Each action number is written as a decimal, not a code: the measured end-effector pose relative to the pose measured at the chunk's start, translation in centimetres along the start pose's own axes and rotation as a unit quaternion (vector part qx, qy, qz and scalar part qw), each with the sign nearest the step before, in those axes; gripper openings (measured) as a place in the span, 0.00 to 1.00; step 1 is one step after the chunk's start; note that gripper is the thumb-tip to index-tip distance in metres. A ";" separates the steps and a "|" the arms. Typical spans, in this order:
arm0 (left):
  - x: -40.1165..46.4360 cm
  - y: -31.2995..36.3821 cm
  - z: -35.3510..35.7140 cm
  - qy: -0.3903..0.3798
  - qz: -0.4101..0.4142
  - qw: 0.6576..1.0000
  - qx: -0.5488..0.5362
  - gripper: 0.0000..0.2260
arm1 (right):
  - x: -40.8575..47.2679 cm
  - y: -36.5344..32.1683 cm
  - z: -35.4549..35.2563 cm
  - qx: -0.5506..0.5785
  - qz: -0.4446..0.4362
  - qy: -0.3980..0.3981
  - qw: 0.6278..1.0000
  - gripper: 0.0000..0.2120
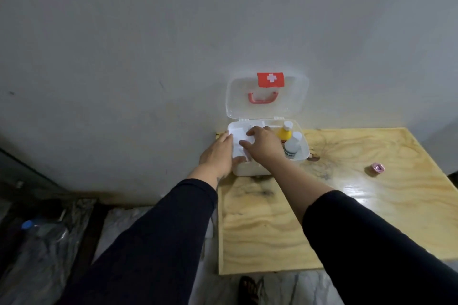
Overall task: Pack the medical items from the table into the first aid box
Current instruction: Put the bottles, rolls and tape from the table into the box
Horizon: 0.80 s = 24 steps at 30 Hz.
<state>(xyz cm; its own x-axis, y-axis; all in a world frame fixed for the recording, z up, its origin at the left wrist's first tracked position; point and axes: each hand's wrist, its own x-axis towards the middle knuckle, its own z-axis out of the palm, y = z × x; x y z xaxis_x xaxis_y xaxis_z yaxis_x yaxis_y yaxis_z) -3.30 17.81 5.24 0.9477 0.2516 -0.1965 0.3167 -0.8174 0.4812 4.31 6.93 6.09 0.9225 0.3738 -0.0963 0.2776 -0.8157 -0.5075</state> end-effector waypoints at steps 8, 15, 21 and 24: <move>0.6 0.0 -0.1 -0.005 -0.003 0.999 0.054 0.31 | 2.7 0.4 -0.5 -0.039 0.030 -0.011 0.999 0.22; -0.1 1.2 -2.1 -0.008 0.020 0.997 0.076 0.27 | 0.8 1.2 -3.0 -0.012 0.008 0.023 1.000 0.17; -1.3 5.3 -3.0 -0.051 0.062 0.996 0.048 0.20 | -4.1 3.6 -7.0 -0.019 -0.004 -0.020 1.000 0.15; -2.5 7.8 -2.0 -0.075 0.084 0.994 0.012 0.15 | -7.0 5.8 -8.8 -0.005 0.012 -0.034 0.999 0.14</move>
<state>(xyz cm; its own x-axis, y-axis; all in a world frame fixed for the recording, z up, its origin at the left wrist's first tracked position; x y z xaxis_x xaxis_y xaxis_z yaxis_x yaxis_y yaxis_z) -3.08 11.81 11.18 0.9698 0.0327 -0.2416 0.1529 -0.8537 0.4979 1.84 -4.24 11.35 0.9089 0.3826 -0.1662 0.2586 -0.8294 -0.4953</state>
